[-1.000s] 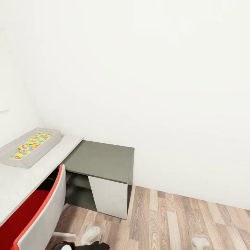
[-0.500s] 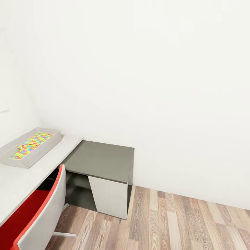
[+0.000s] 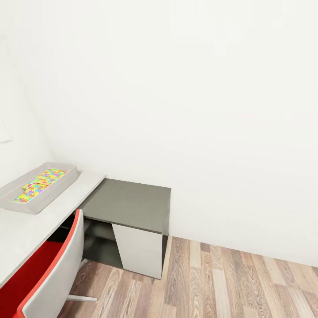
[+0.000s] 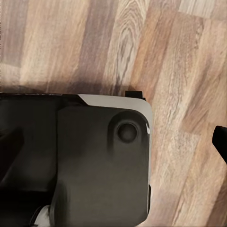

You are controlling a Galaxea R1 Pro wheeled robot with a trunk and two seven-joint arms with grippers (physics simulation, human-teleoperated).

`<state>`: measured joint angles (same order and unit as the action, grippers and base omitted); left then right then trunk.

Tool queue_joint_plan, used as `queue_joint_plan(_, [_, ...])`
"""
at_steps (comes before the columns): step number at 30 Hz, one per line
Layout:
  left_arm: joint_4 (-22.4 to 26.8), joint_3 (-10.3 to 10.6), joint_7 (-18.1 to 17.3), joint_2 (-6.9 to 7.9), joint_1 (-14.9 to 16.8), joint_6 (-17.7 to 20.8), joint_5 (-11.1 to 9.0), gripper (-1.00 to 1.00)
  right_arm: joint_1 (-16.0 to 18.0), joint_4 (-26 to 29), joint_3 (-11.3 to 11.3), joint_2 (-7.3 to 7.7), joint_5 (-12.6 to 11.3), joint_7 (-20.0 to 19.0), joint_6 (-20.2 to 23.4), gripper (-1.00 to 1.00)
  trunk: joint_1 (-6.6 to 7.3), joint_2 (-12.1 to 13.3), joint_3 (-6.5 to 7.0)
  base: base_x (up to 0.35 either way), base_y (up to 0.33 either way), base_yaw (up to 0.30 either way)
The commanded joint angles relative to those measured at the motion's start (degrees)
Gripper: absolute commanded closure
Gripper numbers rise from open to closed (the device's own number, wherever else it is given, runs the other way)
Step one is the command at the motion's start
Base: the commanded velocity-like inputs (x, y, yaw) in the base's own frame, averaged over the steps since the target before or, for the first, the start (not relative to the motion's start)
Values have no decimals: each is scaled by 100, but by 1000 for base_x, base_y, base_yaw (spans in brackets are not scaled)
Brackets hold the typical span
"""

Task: Put all the toys in the child's room - the three board games (two on the bed and one on the table), the two jigsaw puzzles on the table, and the tennis ball on the table - inside the toy box on the table in the child's room.

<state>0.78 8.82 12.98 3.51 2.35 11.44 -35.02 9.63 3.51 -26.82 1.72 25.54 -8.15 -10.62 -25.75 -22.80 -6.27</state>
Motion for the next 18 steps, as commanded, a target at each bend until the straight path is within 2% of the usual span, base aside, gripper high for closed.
queue_joint_plan(1, [-1, 49, 21, -7, 3, 26, -47, -100, 4, -4, -50, -4, 39, -23, -18, -100, -3, -11, -12, 0, 0, 0])
queue_joint_plan(18, [-26, 50, 23, -10, 2, 8, -41, -100, 4, -8, -43, -25, 40, -22, -19, -100, -3, -11, -12, 0, 0, 0])
